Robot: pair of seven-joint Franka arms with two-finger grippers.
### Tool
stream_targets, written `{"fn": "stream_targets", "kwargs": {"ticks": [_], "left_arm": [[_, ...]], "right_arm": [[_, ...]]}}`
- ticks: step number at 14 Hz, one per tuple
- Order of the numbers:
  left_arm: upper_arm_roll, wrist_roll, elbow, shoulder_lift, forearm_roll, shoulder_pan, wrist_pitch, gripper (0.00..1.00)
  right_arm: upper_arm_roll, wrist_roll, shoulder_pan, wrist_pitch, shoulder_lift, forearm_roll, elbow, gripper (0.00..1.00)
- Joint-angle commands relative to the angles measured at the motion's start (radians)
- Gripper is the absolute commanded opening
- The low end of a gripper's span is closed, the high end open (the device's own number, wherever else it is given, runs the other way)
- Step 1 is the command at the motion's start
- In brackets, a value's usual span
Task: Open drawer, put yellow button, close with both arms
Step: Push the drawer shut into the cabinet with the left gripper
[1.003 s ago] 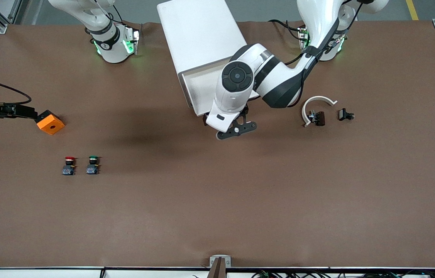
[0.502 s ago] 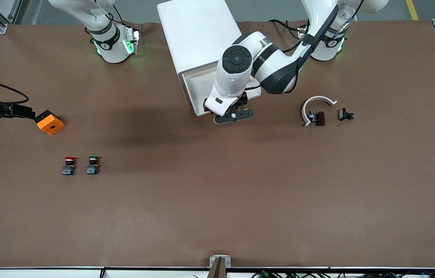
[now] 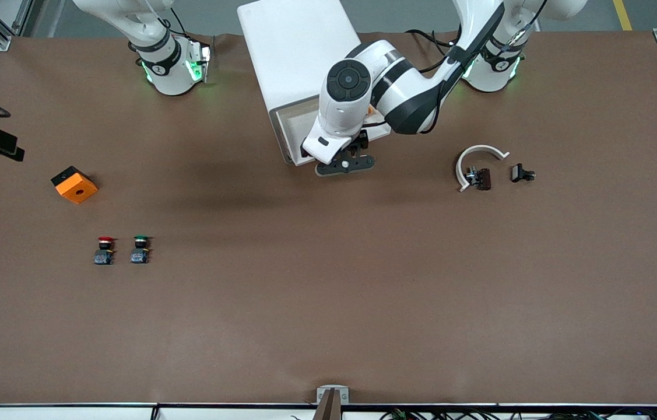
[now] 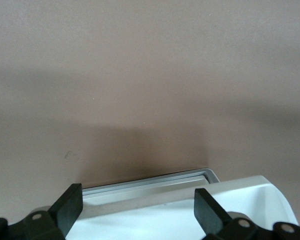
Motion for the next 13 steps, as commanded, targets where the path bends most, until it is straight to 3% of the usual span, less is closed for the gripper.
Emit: {"fn": "stream_targets", "kwargs": {"ticks": [1,4,9,13], "left_arm": [[-0.027,-0.012,-0.04,-0.024,-0.002,0.007,-0.024,1.0],[-0.05,-0.024,-0.042,-0.016,-0.063,0.007,-0.05,1.0],[-0.074,-0.026,-0.042,-0.014,-0.201,0.007,-0.132,1.0],[-0.078,-0.026,-0.042,-0.005,-0.307,0.012,-0.178,1.0]], "right_arm": [[0.017,-0.012,-0.019,-0.038,-0.023,0.013,-0.013,1.0],[0.017,-0.012,-0.018,-0.04,-0.046,0.013,-0.044,1.0],[0.018,-0.012,-0.015,0.06,-0.164,0.016,-0.219,1.0],[0.021,-0.01,-0.018,0.084,-0.175,0.02,-0.228,1.0]]}}
